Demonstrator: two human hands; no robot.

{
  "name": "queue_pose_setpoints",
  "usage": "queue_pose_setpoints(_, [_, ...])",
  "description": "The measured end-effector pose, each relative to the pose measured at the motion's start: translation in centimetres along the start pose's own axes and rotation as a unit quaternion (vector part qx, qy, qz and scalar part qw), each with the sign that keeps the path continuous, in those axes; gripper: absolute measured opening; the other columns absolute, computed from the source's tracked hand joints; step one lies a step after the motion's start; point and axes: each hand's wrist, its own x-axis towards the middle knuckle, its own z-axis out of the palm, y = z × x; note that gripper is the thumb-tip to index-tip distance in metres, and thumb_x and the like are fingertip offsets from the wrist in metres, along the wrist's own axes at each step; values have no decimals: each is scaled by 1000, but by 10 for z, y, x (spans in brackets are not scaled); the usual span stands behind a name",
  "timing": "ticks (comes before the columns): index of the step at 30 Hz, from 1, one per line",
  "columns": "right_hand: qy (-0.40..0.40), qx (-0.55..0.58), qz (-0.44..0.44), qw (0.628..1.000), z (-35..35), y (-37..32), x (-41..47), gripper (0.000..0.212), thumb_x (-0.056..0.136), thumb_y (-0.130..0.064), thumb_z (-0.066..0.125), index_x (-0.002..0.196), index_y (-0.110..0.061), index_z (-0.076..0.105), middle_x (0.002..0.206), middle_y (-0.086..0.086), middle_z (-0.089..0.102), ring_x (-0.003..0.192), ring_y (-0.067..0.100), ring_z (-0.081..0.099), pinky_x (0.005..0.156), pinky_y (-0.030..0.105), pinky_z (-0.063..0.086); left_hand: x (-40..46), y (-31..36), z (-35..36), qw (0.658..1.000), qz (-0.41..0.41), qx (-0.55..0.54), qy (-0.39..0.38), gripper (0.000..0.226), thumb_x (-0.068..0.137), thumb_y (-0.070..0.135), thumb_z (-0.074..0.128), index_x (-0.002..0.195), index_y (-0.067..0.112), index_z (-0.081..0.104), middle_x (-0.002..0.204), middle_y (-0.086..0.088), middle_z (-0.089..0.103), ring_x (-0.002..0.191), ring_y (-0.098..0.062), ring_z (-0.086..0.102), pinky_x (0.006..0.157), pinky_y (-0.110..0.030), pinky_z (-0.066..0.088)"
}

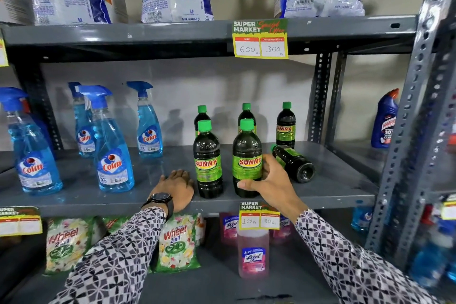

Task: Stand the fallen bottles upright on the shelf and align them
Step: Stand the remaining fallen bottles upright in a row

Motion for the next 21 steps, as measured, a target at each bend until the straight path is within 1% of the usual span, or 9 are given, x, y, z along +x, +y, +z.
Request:
queue_pose_setpoints(8, [-6, 7, -7, 1000, -1, -5, -10, 73, 68, -13, 99, 126, -28, 58, 118, -8, 77, 106, -1, 73, 103, 33, 58, -3, 3, -2, 1000, 3, 7, -2, 54, 103, 37, 20, 150, 16, 38, 164, -7, 31, 151, -24, 28, 122, -49, 20])
queue_pose_setpoints(10, [-19, 10, -7, 1000, -2, -7, -13, 75, 69, -16, 99, 131, -25, 57, 120, -8, 76, 109, -1, 72, 104, 33, 58, -3, 4, -3, 1000, 2, 5, -1, 55, 103, 37, 21, 151, 16, 37, 165, -7, 30, 152, -24, 27, 123, -48, 19])
queue_pose_setpoints(12, [-34, 10, -9, 999, -7, -15, -19, 71, 75, -26, 96, 133, -27, 55, 122, -13, 72, 111, -4, 69, 101, 24, 56, -4, 5, -4, 1000, 0, 1, -5, 55, 104, 37, 21, 152, 16, 36, 166, -7, 29, 153, -23, 26, 124, -48, 18])
queue_pose_setpoints(14, [28, -11, -47, 998, -19, -28, -22, 55, 88, -35, 85, 133, -30, 55, 117, -18, 68, 104, -9, 66, 89, 14, 54, -5, 6, -5, 1000, 1, -1, -3, 53, 104, 36, 22, 151, 15, 37, 165, -8, 30, 152, -24, 27, 123, -47, 18])
queue_pose_setpoints(15, [109, -29, -82, 990, -27, -33, -19, 43, 93, -34, 79, 131, -26, 60, 112, -17, 69, 98, -7, 68, 84, 14, 55, -4, 6, -5, 1000, 3, -2, -1, 52, 104, 36, 22, 149, 15, 39, 164, -8, 31, 152, -24, 28, 123, -48, 18])
queue_pose_setpoints(17, [280, -95, -133, 946, -49, -39, -3, 22, 99, -25, 72, 118, -14, 71, 100, -8, 74, 84, 4, 69, 81, 25, 60, -4, 6, -5, 1000, 4, -6, 3, 50, 104, 35, 23, 146, 15, 42, 163, -9, 33, 151, -25, 29, 123, -49, 18])
queue_pose_setpoints(18, [326, -143, -131, 925, -62, -37, 9, 15, 99, -20, 70, 112, -12, 74, 98, -3, 75, 82, 10, 68, 81, 32, 61, -4, 6, -5, 1000, 4, -6, 1, 50, 104, 35, 23, 145, 15, 42, 163, -9, 33, 151, -25, 29, 123, -49, 18])
queue_pose_setpoints(19, [338, -191, -104, 916, -75, -35, 23, 13, 98, -16, 69, 109, -11, 75, 99, 1, 76, 83, 13, 68, 81, 35, 60, -3, 5, -4, 1000, 4, -5, -1, 50, 103, 35, 23, 146, 16, 42, 163, -8, 33, 151, -25, 29, 123, -49, 18])
queue_pose_setpoints(21, [270, -247, 15, 930, -100, -26, 50, 16, 94, -21, 74, 106, -12, 77, 105, 7, 78, 89, 20, 70, 84, 35, 58, -3, 4, -3, 1000, 6, -3, 0, 52, 103, 36, 22, 148, 17, 40, 163, -7, 33, 151, -24, 29, 123, -51, 19])
